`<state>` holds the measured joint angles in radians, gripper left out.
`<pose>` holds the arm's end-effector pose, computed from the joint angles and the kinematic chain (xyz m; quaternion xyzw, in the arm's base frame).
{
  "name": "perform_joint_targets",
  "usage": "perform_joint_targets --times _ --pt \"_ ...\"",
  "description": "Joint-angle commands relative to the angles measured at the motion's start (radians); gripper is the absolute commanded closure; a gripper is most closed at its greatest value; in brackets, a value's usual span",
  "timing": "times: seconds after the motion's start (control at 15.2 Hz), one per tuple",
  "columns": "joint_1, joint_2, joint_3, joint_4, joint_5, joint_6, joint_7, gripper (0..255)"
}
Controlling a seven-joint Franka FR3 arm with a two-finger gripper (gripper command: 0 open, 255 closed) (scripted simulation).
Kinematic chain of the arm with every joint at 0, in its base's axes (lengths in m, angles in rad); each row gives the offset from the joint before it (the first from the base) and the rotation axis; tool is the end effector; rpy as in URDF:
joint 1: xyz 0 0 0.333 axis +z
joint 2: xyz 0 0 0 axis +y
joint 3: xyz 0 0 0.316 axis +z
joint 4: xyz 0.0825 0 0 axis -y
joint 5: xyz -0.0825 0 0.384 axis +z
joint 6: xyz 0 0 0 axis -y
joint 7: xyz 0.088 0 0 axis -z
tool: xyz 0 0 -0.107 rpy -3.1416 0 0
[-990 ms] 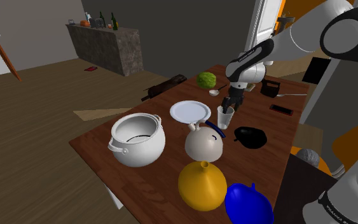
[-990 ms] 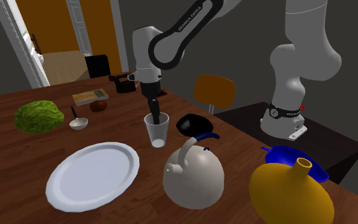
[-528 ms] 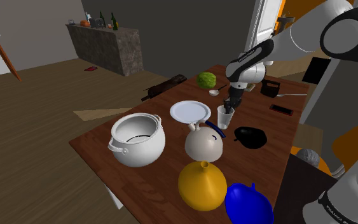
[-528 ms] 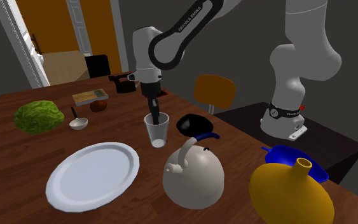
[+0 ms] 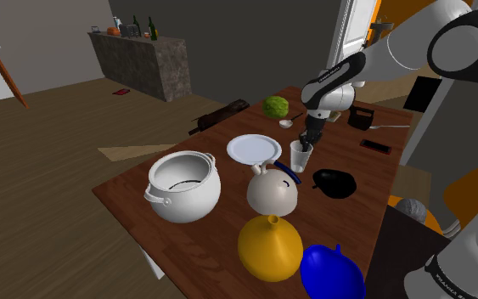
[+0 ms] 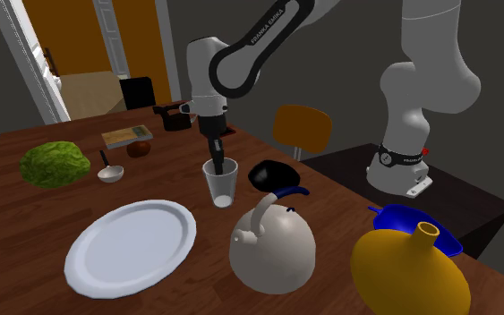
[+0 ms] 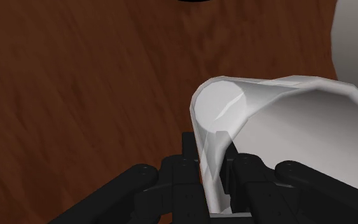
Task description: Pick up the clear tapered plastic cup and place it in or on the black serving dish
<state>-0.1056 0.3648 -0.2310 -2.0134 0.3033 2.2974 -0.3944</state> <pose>0.5651 -0.1871 0.2703 -0.9947 0.0697 0.0052 0.0753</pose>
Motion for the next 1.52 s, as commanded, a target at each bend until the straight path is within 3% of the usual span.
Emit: perform_joint_targets --times 0.0,1.45 --pt "0.001 -0.009 -0.002 0.001 -0.005 -0.010 0.004 255" --pt "0.016 -0.169 -0.029 0.097 -0.087 -0.254 0.084 255"
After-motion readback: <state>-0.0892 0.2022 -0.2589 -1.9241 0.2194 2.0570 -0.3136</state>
